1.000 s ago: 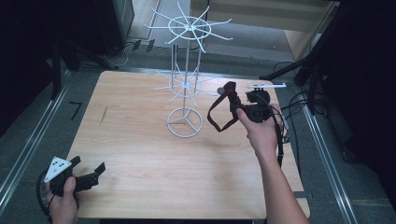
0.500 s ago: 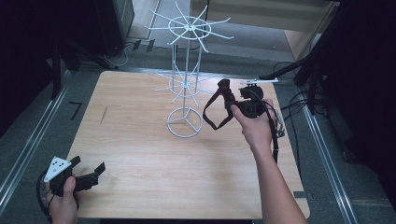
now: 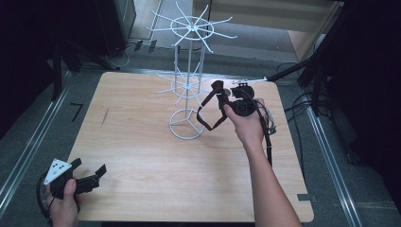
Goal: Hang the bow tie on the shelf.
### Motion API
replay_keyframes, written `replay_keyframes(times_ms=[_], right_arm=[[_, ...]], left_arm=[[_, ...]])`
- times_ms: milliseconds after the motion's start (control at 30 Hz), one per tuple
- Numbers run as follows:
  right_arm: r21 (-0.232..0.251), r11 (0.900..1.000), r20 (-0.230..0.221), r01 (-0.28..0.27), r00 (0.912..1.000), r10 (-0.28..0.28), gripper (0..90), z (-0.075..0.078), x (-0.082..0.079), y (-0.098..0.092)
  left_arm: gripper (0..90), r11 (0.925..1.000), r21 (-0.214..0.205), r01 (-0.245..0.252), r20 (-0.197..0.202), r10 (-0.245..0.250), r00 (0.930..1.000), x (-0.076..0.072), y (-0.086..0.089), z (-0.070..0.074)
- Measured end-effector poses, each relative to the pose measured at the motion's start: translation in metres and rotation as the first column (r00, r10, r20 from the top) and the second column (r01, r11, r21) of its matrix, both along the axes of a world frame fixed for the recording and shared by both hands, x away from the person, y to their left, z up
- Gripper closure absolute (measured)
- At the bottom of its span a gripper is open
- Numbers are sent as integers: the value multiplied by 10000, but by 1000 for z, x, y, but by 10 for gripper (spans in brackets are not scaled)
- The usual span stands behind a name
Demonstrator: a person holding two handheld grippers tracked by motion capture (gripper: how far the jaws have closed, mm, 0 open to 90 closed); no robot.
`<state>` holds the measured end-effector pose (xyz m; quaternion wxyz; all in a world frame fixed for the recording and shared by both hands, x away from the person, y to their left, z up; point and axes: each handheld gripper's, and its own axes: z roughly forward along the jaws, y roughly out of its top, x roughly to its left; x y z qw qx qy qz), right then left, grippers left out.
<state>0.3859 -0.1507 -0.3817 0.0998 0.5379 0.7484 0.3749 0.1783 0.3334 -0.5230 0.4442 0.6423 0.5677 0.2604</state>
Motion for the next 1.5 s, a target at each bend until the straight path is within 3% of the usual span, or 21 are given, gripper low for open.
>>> replay_keyframes(times_ms=[167,467,733,1033,1267,1500], right_arm=[[-52,9999,-145,110,9998,-110,786,-12,4,7],[-82,9999,117,-57,9999,58,772,-25,5,21],[453,9981,4,418,9991,-418,764,-48,5,11],[393,9989,-311,259,9992,-247,733,-59,4,9],[426,9990,-415,127,9991,-109,642,-68,6,13],[215,9998,-162,0,9999,4,548,-66,3,12]], left_arm=[[4,10000,3,6,24,-6,10000,0,0,0],[4,10000,-16,9,27,-9,10000,0,0,0],[4,10000,-17,2,21,-2,10000,0,0,0],[4,10000,11,-11,26,11,10000,0,0,0],[4,10000,33,23,19,-23,10000,0,0,0],[4,10000,-2,20,24,-20,10000,0,0,0]])
